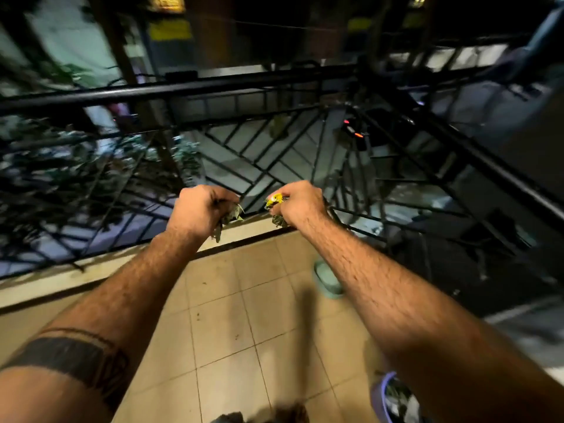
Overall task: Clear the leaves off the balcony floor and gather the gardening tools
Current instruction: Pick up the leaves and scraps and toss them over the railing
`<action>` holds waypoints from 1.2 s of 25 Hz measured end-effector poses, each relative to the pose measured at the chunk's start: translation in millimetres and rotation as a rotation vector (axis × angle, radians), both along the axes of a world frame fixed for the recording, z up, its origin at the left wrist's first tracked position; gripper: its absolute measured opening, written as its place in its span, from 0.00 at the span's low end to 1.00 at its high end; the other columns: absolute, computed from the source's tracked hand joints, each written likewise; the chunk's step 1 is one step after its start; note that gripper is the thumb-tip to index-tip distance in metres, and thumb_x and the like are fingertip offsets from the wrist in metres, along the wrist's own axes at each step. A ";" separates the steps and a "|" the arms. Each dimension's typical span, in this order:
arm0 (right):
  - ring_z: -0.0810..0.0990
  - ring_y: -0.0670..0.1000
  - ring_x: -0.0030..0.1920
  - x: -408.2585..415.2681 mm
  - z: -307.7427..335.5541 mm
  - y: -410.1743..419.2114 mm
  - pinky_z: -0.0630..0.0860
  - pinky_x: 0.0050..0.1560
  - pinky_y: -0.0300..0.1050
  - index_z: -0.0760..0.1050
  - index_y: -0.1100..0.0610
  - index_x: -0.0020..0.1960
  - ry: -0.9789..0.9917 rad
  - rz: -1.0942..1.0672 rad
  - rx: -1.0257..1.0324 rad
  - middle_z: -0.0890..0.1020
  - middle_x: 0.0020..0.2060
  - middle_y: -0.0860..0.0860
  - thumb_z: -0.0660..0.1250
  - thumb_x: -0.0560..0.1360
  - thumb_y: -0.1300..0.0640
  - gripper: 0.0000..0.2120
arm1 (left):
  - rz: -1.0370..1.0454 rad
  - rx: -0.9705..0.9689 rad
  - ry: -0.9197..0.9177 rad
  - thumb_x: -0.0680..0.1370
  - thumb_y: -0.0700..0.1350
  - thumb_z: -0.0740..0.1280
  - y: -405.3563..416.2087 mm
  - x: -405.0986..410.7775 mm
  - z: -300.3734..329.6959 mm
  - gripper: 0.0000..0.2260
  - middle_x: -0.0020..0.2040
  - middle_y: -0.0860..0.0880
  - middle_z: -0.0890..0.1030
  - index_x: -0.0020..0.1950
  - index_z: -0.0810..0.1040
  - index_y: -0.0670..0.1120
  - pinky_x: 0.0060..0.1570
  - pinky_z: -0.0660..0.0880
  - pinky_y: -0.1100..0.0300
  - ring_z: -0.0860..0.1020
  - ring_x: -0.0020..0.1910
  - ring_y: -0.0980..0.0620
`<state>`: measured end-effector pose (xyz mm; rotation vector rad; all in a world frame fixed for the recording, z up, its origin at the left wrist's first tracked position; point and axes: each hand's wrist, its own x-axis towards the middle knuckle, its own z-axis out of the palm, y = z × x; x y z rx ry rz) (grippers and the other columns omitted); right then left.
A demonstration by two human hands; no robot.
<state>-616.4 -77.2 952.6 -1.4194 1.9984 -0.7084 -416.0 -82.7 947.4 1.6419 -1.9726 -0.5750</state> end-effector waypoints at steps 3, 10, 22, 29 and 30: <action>0.84 0.51 0.46 -48.0 2.4 27.2 0.84 0.48 0.47 0.87 0.50 0.49 -0.011 -0.233 0.008 0.86 0.43 0.51 0.79 0.68 0.61 0.12 | -0.160 0.034 0.077 0.78 0.40 0.72 -11.2 -57.2 5.1 0.07 0.44 0.48 0.86 0.53 0.86 0.49 0.38 0.78 0.71 0.80 0.32 0.65; 0.82 0.53 0.52 -113.7 2.2 121.2 0.82 0.53 0.49 0.86 0.48 0.52 0.034 -0.612 0.041 0.86 0.48 0.51 0.79 0.69 0.58 0.13 | -0.630 0.022 0.033 0.76 0.42 0.73 9.3 -164.2 -4.9 0.07 0.46 0.50 0.86 0.51 0.87 0.52 0.55 0.78 0.58 0.83 0.46 0.52; 0.80 0.50 0.48 -195.6 -21.1 304.6 0.80 0.53 0.44 0.85 0.52 0.56 -0.004 -1.070 0.094 0.84 0.47 0.51 0.77 0.73 0.57 0.13 | -1.100 0.114 0.020 0.76 0.42 0.74 141.2 -323.9 -35.3 0.07 0.47 0.54 0.86 0.49 0.87 0.55 0.53 0.79 0.59 0.83 0.45 0.57; 0.86 0.53 0.44 -248.2 -47.8 377.1 0.84 0.51 0.51 0.84 0.56 0.53 -0.105 -1.242 0.063 0.86 0.42 0.54 0.76 0.73 0.60 0.09 | -1.222 0.164 -0.024 0.76 0.44 0.73 214.1 -396.6 -54.4 0.07 0.49 0.55 0.85 0.51 0.86 0.56 0.50 0.77 0.65 0.82 0.46 0.60; 0.86 0.53 0.42 -253.9 -48.3 386.4 0.84 0.50 0.51 0.85 0.57 0.52 -0.104 -1.257 0.058 0.86 0.41 0.54 0.76 0.74 0.60 0.07 | -1.239 0.165 -0.038 0.77 0.44 0.73 221.0 -403.8 -54.8 0.07 0.50 0.55 0.85 0.52 0.86 0.55 0.51 0.77 0.64 0.81 0.47 0.59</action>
